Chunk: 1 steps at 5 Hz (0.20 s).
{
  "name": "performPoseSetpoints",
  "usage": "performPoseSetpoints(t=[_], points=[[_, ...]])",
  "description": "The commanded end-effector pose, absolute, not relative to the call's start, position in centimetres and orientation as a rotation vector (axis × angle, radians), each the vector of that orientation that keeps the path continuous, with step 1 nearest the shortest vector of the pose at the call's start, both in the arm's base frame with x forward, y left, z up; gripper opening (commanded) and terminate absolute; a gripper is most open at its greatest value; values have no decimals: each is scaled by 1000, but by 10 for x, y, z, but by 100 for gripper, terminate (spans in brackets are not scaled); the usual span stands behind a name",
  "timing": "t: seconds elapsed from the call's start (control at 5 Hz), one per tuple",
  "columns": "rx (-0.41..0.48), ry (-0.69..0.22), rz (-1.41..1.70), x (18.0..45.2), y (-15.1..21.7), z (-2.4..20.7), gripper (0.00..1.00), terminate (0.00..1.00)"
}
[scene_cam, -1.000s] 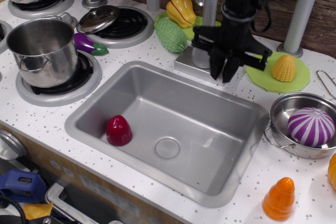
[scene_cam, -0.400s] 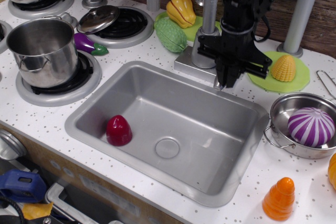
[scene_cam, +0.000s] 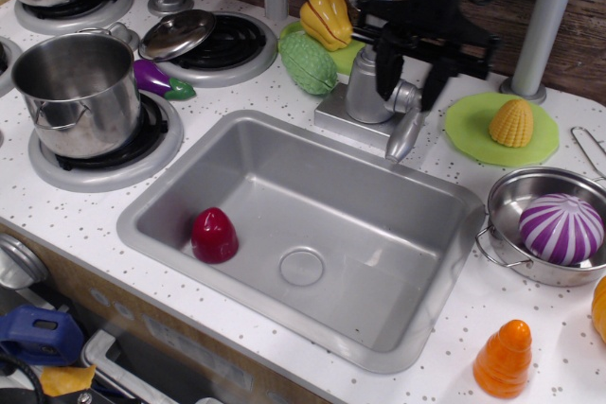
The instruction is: Turn lever vertical to front
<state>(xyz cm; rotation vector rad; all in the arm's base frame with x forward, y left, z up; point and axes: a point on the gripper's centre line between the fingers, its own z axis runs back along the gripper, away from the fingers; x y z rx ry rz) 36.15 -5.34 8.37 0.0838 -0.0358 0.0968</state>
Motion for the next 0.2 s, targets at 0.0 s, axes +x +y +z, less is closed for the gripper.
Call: performPoseSetpoints(t=[0.0], points=[[73,-97,105,366,-56,110,100,100]])
